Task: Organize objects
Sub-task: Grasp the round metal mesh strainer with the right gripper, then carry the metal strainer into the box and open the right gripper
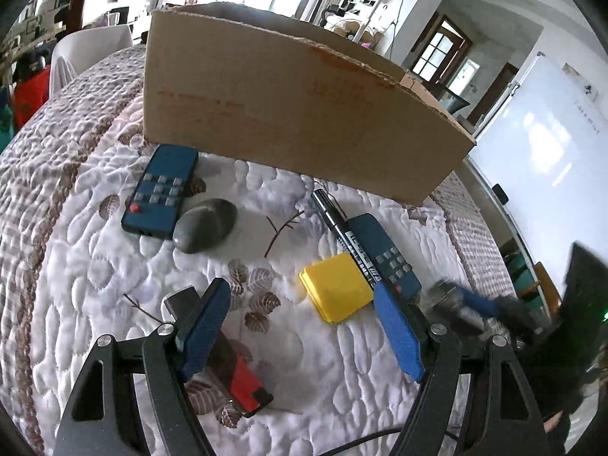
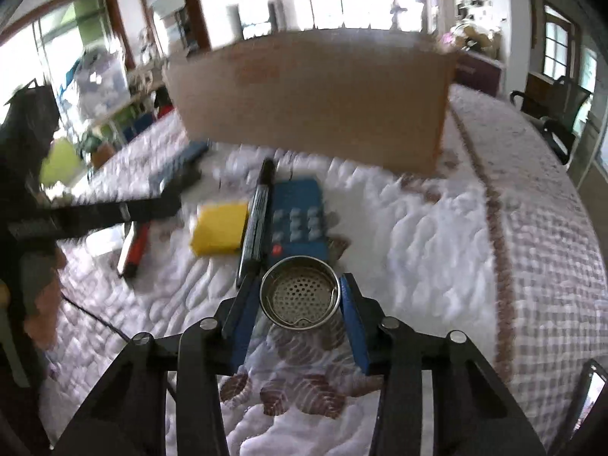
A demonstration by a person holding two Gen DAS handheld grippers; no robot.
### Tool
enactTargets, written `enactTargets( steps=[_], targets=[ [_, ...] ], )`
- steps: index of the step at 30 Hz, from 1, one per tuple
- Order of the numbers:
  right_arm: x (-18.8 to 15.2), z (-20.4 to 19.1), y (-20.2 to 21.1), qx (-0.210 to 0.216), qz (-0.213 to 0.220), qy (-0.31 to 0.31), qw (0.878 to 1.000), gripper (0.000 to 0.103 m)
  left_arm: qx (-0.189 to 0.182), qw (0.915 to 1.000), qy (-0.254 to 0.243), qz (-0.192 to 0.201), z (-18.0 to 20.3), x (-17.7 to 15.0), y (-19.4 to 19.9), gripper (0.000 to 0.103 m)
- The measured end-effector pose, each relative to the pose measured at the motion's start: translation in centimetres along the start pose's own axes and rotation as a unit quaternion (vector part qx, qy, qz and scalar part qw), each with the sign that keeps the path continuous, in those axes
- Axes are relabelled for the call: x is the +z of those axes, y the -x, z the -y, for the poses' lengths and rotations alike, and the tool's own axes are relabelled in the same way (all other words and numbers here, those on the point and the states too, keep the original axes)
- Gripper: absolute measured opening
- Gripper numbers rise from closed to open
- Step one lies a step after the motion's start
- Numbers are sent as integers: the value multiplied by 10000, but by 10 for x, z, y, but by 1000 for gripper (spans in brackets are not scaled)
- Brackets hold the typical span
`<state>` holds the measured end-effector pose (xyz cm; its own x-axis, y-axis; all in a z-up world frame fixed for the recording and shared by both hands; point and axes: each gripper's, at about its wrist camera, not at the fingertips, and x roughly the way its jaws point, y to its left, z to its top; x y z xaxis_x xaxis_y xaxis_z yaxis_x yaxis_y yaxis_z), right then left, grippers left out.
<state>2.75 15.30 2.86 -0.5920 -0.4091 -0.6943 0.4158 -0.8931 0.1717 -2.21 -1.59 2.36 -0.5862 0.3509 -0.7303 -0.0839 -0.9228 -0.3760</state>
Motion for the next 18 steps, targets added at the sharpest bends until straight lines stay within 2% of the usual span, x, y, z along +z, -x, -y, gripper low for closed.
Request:
enactTargets(
  steps=[2,5,7,10,12,14,15,18],
  targets=[
    [14,4,17,115,246,-84,9996,103,19,10000,54,-10,-2,-1,-2,78],
    [50,7,32,-71,505,11,9987,103,132,9999,-43,-88,3,-3,-7,78],
    [81,8,38,-201,712,70,9972,103,261,9992,-289,-121,12,-7,-10,78],
    [132,15,31,-155,893,56,9959,103,559,9956,-740,-136,29,-15,-17,78],
    [163,23,13,-217,774,-67,9967,103,819,9908,-1068,-136,40,-21,-22,78],
    [188,36,-14,-338,534,-236,9977,103,1119,9820,-1515,-128,53,-28,-28,78],
    [196,39,-26,-371,432,-323,9979,103,1167,9791,-1658,-122,59,-30,-29,78],
    [213,49,-65,-556,80,-494,9972,103,1016,9797,-1720,-173,59,-29,-30,79]
  ],
)
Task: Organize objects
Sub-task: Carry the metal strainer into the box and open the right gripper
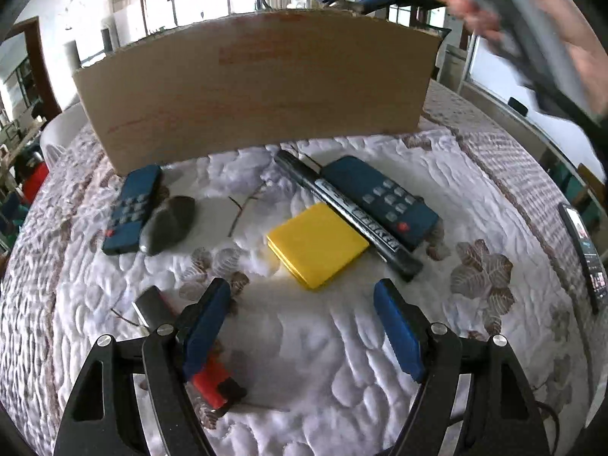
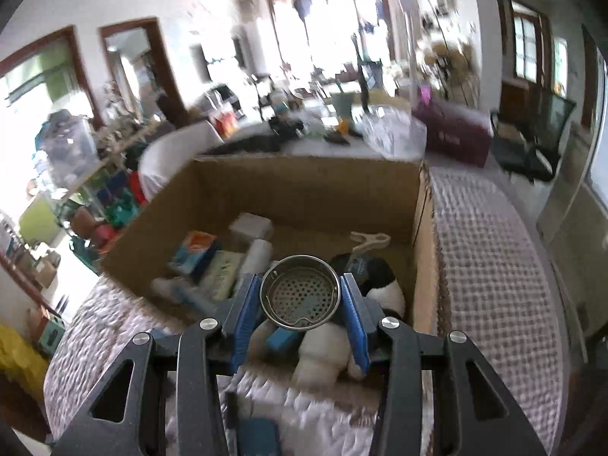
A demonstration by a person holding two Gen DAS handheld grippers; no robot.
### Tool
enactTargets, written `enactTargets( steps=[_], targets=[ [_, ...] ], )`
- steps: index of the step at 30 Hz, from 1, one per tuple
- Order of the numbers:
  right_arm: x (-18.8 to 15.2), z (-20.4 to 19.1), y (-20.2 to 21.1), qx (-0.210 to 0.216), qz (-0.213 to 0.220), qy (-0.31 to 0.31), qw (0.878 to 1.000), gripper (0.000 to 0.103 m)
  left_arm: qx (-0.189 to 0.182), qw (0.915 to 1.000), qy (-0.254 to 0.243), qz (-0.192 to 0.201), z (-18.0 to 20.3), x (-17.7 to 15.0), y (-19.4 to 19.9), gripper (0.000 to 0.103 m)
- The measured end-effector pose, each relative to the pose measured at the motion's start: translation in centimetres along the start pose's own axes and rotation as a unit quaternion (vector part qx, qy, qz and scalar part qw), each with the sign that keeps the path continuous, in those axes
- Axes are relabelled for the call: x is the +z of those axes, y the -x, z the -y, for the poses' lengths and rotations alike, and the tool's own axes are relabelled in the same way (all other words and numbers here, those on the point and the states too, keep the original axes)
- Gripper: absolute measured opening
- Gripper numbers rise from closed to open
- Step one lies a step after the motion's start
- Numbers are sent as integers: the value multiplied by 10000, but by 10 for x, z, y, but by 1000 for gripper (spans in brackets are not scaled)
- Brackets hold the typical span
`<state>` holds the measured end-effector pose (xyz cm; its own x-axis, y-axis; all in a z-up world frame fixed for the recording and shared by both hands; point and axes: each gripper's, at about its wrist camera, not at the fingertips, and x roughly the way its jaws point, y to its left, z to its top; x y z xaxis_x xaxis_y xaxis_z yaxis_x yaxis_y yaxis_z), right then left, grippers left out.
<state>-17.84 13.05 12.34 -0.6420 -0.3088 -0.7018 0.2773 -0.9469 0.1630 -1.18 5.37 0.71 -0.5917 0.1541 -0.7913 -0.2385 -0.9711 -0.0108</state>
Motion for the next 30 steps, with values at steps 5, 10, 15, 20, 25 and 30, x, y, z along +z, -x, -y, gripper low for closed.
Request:
enactTargets(
  steps=[5,10,15,20,25,30],
  targets=[
    [1,-1,-37,-319,-214,94,9992,103,-29,10000,42,-16,-6,2,-4,81],
    [4,0,-52,-327,-247,70,9991,103,-77,9999,62,-26,-5,0,-3,82],
    [2,6,-28,-106,114,-239,9996,103,-202,9997,157,-37,-10,1,-1,82],
    [-22,-3,22,-46,468,-184,9987,103,-740,9949,675,88,-29,4,12,82],
    [-76,-18,63,-12,593,124,9982,103,-933,9888,1094,388,-49,6,28,82],
    [-139,-19,73,-84,355,138,9992,103,-928,9830,1426,683,-67,6,43,82]
  ],
)
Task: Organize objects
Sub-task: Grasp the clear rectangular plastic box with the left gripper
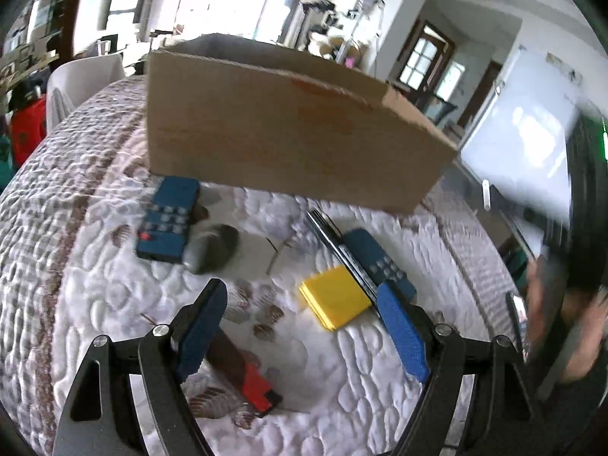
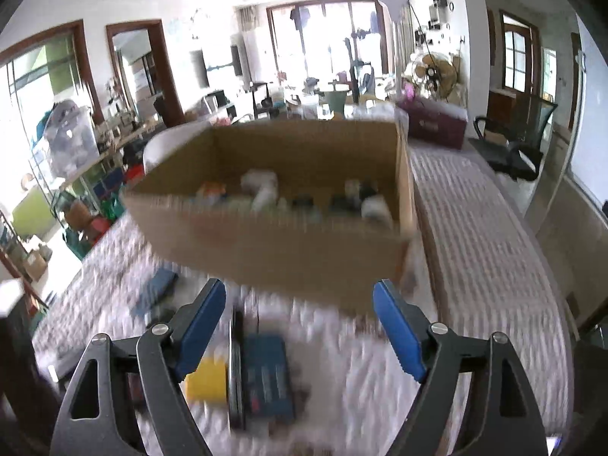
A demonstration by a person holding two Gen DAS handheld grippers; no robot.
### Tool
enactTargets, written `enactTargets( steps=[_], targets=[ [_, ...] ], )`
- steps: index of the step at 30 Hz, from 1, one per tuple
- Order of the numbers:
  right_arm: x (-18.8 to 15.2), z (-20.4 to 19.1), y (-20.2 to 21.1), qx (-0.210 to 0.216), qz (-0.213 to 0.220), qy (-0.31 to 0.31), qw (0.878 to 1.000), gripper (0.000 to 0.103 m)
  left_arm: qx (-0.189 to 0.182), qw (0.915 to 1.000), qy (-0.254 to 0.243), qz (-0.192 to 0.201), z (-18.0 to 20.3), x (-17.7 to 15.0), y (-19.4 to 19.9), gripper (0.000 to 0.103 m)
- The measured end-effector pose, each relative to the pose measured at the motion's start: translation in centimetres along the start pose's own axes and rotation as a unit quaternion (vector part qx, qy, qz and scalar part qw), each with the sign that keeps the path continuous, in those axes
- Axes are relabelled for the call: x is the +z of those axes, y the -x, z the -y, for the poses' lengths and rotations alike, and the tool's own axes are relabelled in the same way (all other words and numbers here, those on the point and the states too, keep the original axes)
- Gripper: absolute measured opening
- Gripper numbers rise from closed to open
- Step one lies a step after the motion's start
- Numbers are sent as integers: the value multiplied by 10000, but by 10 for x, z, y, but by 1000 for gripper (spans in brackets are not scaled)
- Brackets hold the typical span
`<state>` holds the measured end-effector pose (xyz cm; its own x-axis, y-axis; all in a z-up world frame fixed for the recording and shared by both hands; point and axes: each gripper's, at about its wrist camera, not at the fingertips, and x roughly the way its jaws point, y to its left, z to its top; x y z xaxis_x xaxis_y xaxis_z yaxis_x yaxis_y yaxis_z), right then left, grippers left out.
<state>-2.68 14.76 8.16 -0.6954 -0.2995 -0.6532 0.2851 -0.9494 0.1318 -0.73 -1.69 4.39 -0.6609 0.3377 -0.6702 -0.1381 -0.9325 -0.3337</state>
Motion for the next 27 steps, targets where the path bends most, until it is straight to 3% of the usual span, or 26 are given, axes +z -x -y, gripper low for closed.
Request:
enactTargets(
  steps=[6,12,14,19,24,27],
  targets=[
    [-56,11,-6,-83,-281,-347,9990,103,408,9976,491,266,-38,11,17,80],
    [-80,12,-17,-65,-519,-294,9982,103,623,9918,1096,-186,-67,4,13,68],
    [-82,12,-18,-54,-537,-271,9982,103,849,9918,908,-289,-61,-2,14,59],
    [-81,12,-12,197,-509,-291,9981,103,1289,9908,-122,-403,-39,-16,21,55],
    [-81,13,-11,362,-590,-382,9969,103,1177,9865,-978,-586,-40,-25,27,54],
    [-80,14,-10,422,-607,-451,9962,103,1193,9797,-1342,-887,-40,-33,18,41]
  ],
)
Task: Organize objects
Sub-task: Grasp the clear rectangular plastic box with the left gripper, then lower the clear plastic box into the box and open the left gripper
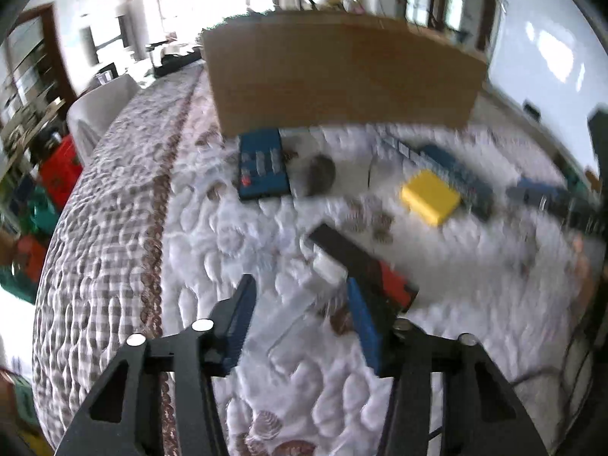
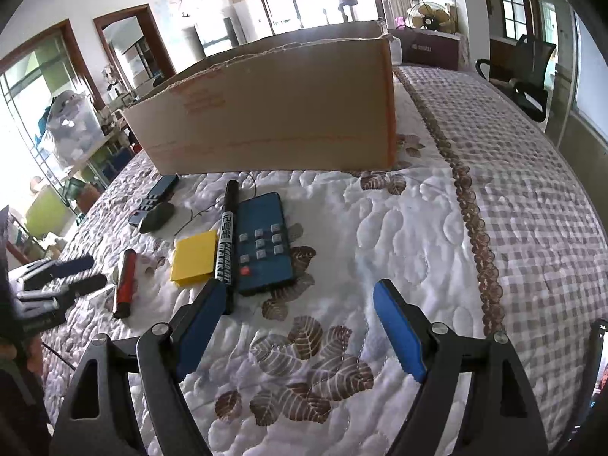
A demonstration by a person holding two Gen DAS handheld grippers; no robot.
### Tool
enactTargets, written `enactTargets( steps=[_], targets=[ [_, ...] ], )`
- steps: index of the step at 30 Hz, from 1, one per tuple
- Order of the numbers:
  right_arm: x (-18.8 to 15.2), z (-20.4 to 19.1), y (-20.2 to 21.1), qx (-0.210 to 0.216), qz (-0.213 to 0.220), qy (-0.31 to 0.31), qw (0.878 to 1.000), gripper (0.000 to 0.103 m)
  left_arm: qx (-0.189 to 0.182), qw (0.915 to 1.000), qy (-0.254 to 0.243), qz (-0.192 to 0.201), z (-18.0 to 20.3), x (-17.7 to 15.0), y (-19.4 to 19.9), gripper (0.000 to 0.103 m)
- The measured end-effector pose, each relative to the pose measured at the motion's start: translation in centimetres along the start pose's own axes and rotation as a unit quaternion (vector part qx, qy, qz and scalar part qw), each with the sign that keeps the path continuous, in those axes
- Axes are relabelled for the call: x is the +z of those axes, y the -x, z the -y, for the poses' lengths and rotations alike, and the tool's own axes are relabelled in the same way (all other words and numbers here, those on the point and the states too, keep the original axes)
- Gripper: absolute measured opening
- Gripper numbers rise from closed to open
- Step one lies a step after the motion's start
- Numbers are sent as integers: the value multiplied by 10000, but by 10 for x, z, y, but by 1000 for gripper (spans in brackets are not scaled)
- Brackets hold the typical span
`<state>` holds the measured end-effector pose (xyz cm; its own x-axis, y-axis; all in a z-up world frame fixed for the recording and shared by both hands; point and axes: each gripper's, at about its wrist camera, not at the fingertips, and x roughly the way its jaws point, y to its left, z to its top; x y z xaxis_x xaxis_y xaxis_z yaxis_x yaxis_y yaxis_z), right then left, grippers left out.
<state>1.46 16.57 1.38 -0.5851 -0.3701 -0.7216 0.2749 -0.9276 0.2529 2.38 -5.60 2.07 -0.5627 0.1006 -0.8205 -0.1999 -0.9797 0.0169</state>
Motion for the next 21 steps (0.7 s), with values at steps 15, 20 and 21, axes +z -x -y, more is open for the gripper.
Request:
enactTargets(
  steps=[15,20,21],
  targets=[
    [1,0,-2,-393,174,24,9991,103,-561,9837,890,1459,-4,184,24,21],
    [2,8,-5,-549,190,-50,9983,103,-336,9891,1123,896,5,254,-47,21],
    [3,11,-6,-538,161,-104,9984,103,-354,9896,1176,752,7,262,-61,21]
  ],
)
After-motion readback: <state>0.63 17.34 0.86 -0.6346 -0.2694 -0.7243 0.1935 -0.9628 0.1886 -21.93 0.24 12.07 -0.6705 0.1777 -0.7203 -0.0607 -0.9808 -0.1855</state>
